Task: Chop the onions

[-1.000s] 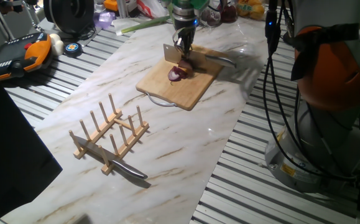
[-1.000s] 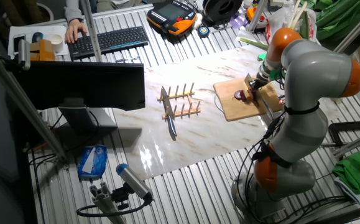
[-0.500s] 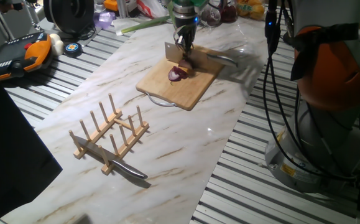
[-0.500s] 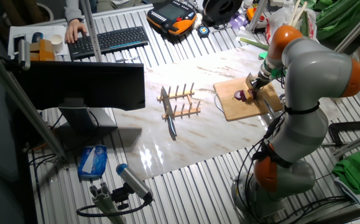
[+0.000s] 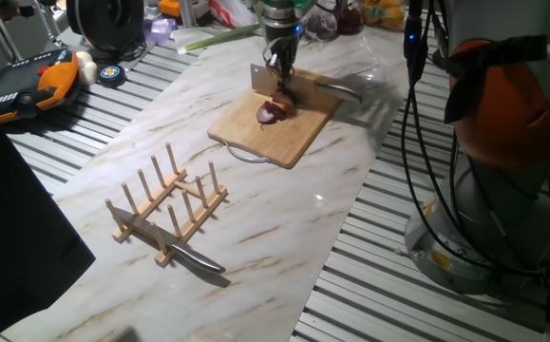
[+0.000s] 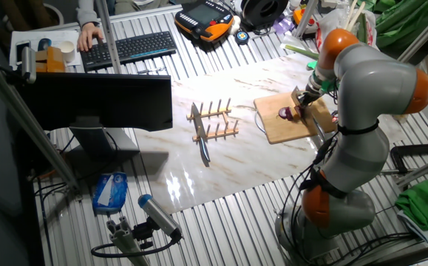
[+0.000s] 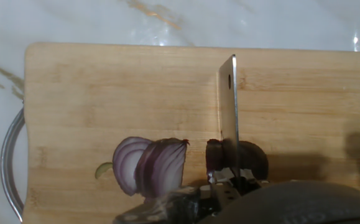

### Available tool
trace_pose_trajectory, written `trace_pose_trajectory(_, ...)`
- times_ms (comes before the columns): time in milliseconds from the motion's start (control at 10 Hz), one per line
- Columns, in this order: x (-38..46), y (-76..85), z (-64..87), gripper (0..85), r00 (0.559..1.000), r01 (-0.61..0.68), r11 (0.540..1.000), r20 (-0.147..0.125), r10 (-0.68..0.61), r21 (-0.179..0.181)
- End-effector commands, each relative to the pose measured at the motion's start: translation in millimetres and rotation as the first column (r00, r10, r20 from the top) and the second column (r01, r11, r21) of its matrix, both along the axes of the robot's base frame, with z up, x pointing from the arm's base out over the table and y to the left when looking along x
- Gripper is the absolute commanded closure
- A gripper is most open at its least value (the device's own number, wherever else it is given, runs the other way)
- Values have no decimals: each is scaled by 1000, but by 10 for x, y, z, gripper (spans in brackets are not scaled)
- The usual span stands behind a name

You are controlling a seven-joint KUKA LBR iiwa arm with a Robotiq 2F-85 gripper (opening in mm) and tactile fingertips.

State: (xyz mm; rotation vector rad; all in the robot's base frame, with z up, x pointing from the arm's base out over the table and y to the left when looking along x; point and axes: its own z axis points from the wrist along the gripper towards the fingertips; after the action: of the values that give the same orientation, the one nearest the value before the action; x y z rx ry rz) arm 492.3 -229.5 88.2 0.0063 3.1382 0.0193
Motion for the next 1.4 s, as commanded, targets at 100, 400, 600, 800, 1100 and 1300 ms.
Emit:
trace_pose_trajectory(100, 10, 1, 3, 843, 1000, 3, 1000, -5, -3, 2)
trace_pose_trajectory(400, 35, -2, 4, 843, 1000, 4, 1000, -9, -4, 8)
trace_pose_trajectory(600, 38, -34, 53, 843, 1000, 0, 1000, -9, 0, 3)
trace_pose_trajectory(800, 41, -56, 93, 843, 1000, -2, 1000, -14, 2, 3)
trace_pose_trajectory(1100, 67, -34, 27, 843, 1000, 0, 1000, -18, 0, 11)
trace_pose_trajectory(1300, 77, -35, 8, 843, 1000, 0, 1000, -24, 1, 14)
